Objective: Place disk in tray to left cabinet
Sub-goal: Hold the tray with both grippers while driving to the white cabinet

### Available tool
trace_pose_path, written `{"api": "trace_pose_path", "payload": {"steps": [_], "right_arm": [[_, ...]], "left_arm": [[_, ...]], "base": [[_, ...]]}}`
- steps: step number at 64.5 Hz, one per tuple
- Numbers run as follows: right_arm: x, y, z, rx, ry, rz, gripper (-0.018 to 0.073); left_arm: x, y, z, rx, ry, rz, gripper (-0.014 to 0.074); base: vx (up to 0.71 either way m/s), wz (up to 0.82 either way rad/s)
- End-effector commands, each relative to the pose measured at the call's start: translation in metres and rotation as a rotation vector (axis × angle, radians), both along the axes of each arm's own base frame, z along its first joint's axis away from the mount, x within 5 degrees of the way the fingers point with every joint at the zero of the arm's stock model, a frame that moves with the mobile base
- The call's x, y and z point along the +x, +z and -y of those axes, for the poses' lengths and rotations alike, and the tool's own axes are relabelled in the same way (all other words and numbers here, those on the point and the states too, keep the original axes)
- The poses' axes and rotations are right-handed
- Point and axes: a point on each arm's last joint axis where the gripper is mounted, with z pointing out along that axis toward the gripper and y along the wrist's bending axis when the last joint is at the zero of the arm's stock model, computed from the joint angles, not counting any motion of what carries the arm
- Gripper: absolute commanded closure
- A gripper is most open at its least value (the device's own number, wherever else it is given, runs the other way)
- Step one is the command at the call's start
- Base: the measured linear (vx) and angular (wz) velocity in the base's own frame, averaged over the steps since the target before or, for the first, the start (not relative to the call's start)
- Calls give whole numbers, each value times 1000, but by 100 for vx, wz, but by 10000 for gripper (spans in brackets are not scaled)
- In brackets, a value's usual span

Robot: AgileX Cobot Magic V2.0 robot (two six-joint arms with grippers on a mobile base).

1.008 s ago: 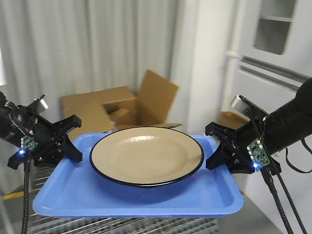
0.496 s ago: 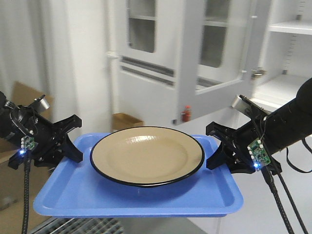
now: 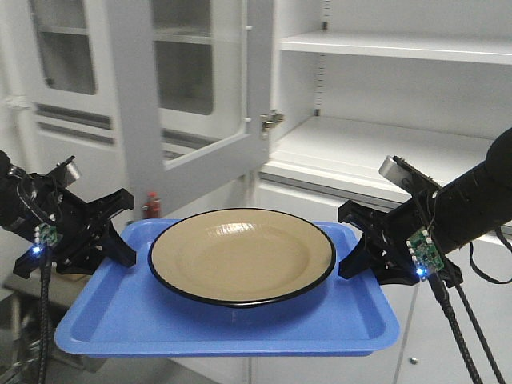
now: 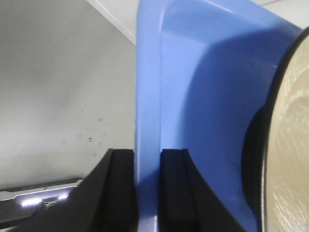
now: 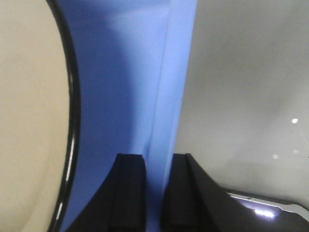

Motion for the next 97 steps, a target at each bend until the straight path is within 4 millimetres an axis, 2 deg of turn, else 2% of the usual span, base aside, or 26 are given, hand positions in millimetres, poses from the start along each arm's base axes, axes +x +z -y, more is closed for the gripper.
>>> {"api": "trace_pose_path", "payload": {"steps": [1,35,97], "right_arm": [[-12,41,-16,188,12,98,564],[-12,41,-16,188,12,98,564],[-12,41,-16,188,12,98,564]], "left_arm": [[-20,42,23,-213,-46,47,596],[-20,42,23,-213,-46,47,596],[-20,42,23,-213,-46,47,596]], "base": [[12,-47],[13,-39],[26,-17]]}}
